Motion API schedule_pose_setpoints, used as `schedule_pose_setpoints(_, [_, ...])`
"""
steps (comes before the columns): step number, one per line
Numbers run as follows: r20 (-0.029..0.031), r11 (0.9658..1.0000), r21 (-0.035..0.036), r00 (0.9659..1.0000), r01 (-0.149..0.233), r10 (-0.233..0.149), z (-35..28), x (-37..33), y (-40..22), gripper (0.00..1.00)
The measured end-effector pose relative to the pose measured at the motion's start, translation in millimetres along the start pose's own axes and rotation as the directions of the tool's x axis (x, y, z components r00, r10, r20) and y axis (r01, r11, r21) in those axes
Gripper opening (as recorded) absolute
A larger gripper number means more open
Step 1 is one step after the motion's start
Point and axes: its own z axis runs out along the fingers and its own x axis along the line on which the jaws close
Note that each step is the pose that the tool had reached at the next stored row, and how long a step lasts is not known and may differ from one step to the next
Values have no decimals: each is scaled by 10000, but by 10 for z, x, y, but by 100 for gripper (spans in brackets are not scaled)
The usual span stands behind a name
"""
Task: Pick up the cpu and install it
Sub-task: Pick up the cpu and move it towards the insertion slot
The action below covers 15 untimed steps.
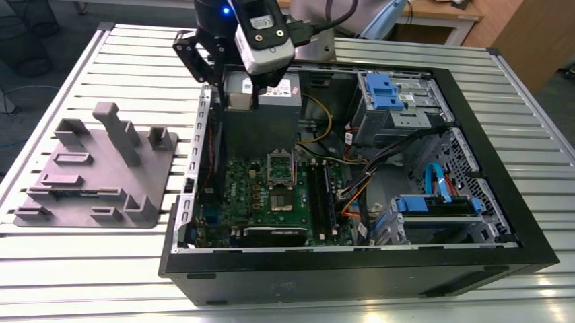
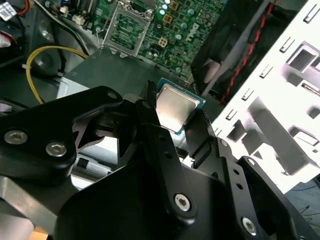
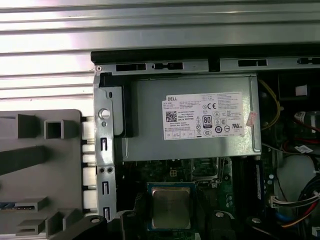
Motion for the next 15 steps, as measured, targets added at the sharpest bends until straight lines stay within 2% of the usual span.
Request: schedule_pose_setpoints(15, [-5,10000,1,10000,0,0,6,-313,19,47])
